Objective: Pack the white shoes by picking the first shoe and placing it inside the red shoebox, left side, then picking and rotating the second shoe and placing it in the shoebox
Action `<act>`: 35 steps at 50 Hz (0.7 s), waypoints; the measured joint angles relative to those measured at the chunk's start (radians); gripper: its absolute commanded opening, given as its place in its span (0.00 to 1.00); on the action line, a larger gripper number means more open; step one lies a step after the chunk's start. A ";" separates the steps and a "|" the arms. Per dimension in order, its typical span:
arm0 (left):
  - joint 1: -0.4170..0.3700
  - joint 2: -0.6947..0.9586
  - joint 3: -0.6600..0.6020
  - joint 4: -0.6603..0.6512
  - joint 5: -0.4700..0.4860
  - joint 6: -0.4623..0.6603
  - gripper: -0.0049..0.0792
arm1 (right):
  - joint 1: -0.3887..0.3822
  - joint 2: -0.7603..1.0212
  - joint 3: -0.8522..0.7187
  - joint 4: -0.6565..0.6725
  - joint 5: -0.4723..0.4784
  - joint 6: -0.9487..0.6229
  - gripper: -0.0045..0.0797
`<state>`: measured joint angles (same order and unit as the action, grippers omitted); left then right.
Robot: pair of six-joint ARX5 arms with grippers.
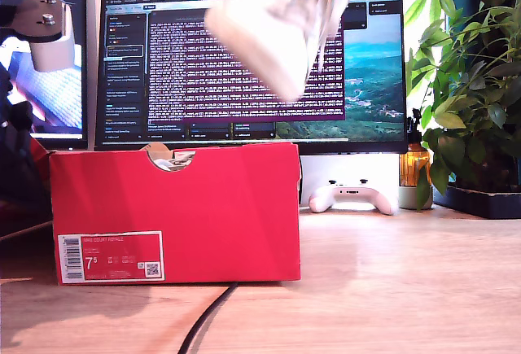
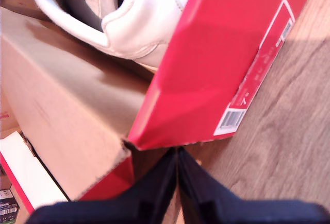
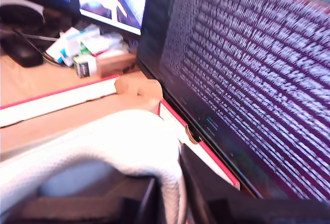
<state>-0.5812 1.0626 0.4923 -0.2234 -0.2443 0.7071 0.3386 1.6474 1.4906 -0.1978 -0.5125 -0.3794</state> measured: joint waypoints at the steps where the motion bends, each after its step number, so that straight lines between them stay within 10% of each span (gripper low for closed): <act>1: 0.000 0.000 0.000 0.000 0.000 0.000 0.04 | 0.004 0.016 0.019 -0.002 0.001 0.000 0.04; 35: 0.000 0.000 0.000 0.000 0.024 0.000 0.04 | 0.089 0.321 0.262 -0.068 0.076 -0.045 0.04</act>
<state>-0.5808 1.0626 0.4923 -0.2234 -0.2207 0.7071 0.4271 1.9682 1.7523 -0.2657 -0.4362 -0.4244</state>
